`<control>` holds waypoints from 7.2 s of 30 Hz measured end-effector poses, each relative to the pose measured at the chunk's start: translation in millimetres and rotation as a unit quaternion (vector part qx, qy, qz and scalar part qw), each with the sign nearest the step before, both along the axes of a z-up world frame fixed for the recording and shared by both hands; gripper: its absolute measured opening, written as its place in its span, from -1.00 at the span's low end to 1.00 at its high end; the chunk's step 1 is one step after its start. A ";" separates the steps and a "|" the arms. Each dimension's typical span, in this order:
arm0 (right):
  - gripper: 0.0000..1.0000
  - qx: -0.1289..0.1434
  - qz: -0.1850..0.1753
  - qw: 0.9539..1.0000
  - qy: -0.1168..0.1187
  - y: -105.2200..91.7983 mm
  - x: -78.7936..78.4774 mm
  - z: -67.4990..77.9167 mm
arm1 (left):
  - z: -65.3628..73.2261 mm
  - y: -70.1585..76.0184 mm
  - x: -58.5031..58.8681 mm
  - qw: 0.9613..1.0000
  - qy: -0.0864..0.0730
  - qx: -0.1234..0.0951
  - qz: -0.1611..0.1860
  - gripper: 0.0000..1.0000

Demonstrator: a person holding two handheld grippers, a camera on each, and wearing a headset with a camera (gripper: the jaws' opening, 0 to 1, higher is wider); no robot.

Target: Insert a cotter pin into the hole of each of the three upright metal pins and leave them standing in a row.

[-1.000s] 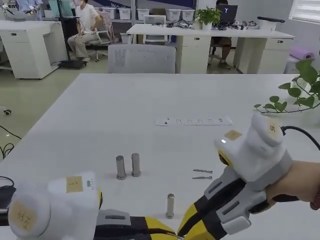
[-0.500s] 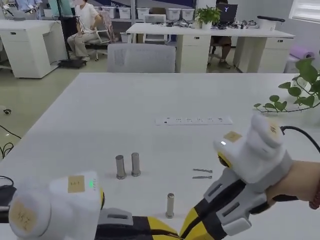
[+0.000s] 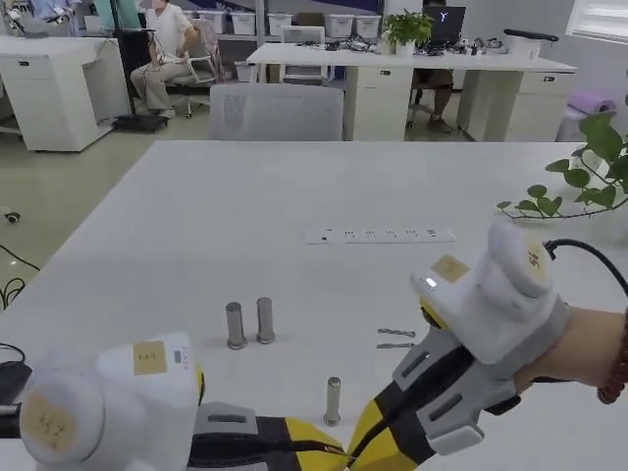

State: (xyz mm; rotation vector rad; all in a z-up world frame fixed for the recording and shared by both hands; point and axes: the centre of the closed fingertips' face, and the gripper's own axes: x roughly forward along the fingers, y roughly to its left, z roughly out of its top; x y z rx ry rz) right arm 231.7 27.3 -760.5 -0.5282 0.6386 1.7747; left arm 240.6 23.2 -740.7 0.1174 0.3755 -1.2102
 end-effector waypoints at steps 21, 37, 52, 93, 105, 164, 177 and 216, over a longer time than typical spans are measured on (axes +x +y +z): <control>-0.95 -0.077 -0.036 0.993 -0.085 -19.3 37.0 -13.8 | -9.9 12.6 23.8 0.996 -0.004 0.002 0.086 -0.58; -0.95 -0.110 -0.071 0.981 -0.141 -30.3 69.3 -27.9 | -26.5 22.2 49.1 0.990 -0.007 0.021 0.138 -0.49; -0.95 -0.146 -0.077 0.963 -0.213 -38.0 98.8 -44.3 | -38.9 18.9 73.4 0.985 -0.005 0.029 0.170 -0.46; -0.94 -0.167 -0.077 0.953 -0.242 -34.7 126.2 -67.8 | -85.8 -0.6 111.6 0.980 0.023 0.050 0.190 -0.65; -0.94 -0.173 -0.067 0.952 -0.244 -32.2 125.8 -71.1 | -89.2 -3.1 115.9 0.980 0.028 0.046 0.191 -0.79; -0.94 -0.196 -0.049 0.938 -0.281 -25.8 122.9 -65.2 | -96.2 -2.8 116.0 0.979 0.034 0.044 0.195 -0.84; -0.94 -0.180 -0.054 0.944 -0.272 -21.4 118.6 -60.2 | -96.6 -3.2 115.7 0.980 0.035 0.044 0.193 -0.85; -0.91 -0.136 -0.086 0.961 -0.225 -6.8 114.1 -59.3 | -97.7 -4.6 113.9 0.980 0.043 0.039 0.191 -0.84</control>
